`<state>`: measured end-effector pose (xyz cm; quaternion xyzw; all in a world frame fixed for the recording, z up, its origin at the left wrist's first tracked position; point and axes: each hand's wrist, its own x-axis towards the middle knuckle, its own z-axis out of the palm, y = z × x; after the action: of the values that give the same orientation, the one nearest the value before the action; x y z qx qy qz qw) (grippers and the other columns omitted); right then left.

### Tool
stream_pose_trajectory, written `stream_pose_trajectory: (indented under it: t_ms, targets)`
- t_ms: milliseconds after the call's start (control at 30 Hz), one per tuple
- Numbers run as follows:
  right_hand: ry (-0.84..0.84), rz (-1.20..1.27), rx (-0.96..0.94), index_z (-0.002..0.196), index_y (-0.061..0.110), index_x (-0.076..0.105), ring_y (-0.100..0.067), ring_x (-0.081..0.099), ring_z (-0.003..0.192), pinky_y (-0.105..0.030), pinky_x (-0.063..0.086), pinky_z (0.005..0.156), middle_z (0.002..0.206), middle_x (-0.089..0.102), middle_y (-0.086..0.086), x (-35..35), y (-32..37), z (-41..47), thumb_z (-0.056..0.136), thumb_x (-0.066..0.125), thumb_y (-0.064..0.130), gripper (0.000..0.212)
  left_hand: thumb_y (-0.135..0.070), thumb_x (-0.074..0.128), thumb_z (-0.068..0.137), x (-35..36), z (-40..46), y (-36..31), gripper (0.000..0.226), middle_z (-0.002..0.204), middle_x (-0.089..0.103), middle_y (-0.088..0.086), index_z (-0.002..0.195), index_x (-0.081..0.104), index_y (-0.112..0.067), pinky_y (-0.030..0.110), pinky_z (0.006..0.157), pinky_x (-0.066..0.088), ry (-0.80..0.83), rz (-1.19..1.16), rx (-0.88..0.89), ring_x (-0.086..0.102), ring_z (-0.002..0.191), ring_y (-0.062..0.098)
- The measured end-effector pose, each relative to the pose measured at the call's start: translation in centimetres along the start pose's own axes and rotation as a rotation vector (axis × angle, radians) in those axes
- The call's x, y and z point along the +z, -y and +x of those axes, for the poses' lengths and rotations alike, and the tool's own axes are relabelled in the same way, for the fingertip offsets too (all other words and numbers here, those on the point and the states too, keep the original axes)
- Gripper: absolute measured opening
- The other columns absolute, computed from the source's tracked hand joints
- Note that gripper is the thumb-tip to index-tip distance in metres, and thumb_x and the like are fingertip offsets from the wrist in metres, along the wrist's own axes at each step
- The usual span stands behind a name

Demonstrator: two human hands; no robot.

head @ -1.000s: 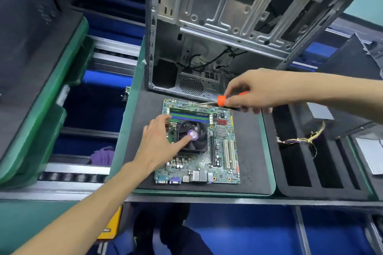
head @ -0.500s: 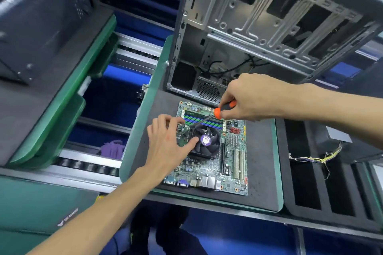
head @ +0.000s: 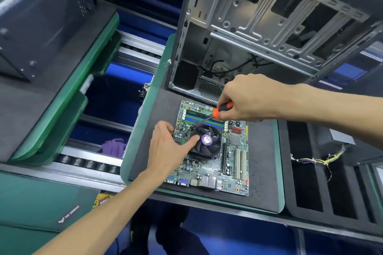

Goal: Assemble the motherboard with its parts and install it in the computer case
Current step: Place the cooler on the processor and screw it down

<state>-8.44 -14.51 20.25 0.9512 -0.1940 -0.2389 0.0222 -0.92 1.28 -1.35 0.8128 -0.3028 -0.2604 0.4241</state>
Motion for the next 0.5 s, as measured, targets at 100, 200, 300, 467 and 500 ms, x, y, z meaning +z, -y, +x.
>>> stream_pose_trajectory:
  t_ms: [100,200,300,467,500]
  targets:
    - [-0.04,-0.17,-0.095,0.084,0.02,0.072,-0.011,0.045,0.046,-0.026,0.049,0.057,0.038,0.046,0.003,-0.3,0.3,0.3,0.093,0.058,0.048,0.033,-0.087,0.061,0.061,-0.1,0.3,0.0,0.082,0.102,0.046,-0.008,0.107,0.044,-0.021,0.036,0.09,0.046,0.058,0.061,-0.107,0.049,0.101,0.018]
    - [-0.058,-0.422,-0.256,0.08,0.016,0.061,-0.026,0.045,0.052,-0.027,0.04,0.055,0.056,0.04,0.003,-0.8,1.1,0.8,0.097,0.05,0.04,0.032,-0.086,0.064,0.063,-0.2,0.7,-0.1,0.094,0.113,0.049,-0.002,0.121,0.049,-0.014,0.04,0.101,0.044,0.122,0.073,-0.177,0.049,0.113,0.021]
    - [-0.024,-0.656,-0.461,0.078,0.012,0.053,-0.023,0.027,0.044,-0.027,0.021,0.046,0.056,0.029,-0.002,-1.3,2.2,1.3,0.095,0.05,0.024,0.021,-0.083,0.068,0.064,-0.5,0.9,-0.3,0.096,0.121,0.052,0.002,0.127,0.051,-0.012,0.043,0.105,0.042,0.166,0.066,-0.232,0.049,0.12,0.023]
    - [0.093,-0.789,-0.561,0.081,0.01,0.054,-0.021,0.024,0.044,-0.028,0.017,0.044,0.056,0.028,-0.002,-2.3,3.1,2.7,0.087,0.055,0.014,0.007,-0.077,0.075,0.063,-1.2,1.5,-0.6,0.095,0.124,0.05,0.004,0.129,0.05,-0.012,0.046,0.106,0.042,0.235,-0.027,-0.306,0.049,0.121,0.023]
    - [0.091,-0.771,-0.561,0.079,0.011,0.053,-0.021,0.024,0.044,-0.028,0.021,0.045,0.056,0.028,-0.002,-2.2,3.2,3.0,0.087,0.056,0.015,0.009,-0.076,0.076,0.063,-1.2,1.6,-0.6,0.095,0.125,0.048,0.003,0.128,0.049,-0.012,0.046,0.106,0.042,0.244,-0.045,-0.318,0.048,0.122,0.023]
